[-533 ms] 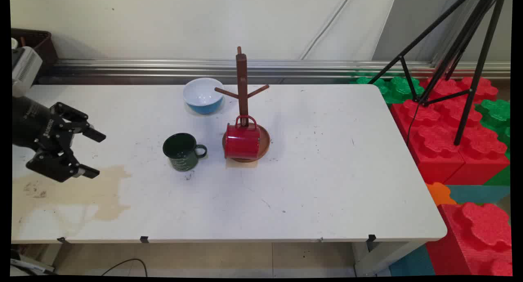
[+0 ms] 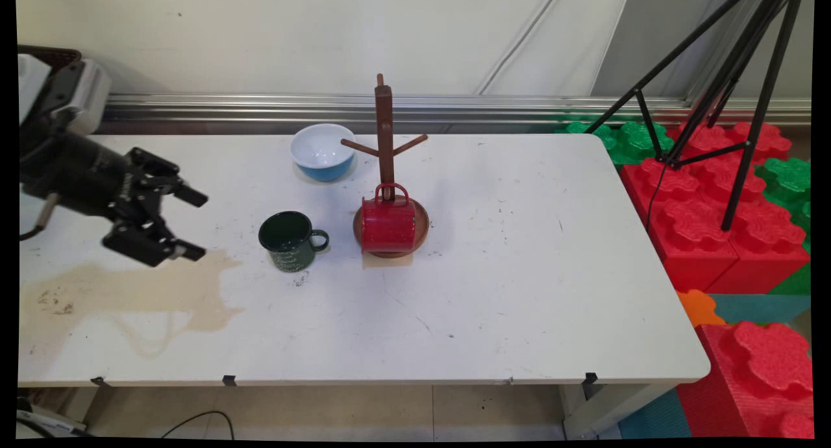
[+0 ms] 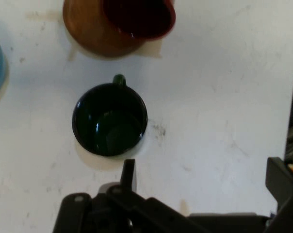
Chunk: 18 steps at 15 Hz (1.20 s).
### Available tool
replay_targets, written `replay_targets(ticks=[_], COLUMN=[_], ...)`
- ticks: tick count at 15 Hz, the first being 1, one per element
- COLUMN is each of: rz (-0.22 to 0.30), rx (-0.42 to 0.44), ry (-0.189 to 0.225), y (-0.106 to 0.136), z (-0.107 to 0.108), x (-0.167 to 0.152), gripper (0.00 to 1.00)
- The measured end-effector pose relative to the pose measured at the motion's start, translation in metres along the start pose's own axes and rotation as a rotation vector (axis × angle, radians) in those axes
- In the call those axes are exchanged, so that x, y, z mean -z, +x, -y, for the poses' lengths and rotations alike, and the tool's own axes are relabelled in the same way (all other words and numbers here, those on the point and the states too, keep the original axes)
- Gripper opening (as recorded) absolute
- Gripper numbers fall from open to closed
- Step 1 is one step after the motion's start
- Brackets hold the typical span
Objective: Pick up the red mug from the rack
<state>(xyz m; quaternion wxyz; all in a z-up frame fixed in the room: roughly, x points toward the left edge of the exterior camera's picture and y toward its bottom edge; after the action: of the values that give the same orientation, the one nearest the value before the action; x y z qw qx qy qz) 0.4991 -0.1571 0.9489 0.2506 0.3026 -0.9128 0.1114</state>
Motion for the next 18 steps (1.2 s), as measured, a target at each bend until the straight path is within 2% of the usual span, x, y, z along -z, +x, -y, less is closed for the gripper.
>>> replay_targets(ticks=[6,11,18], rz=[-0.06,-0.088,-0.111], rx=[0.043,0.095,0.199], ry=[0.024,0.043,0.034], y=[0.026,0.044,0.068], z=[0.005,0.007,0.008], x=[-0.034,-0.06,-0.102], gripper=[1.0,1.0,1.0])
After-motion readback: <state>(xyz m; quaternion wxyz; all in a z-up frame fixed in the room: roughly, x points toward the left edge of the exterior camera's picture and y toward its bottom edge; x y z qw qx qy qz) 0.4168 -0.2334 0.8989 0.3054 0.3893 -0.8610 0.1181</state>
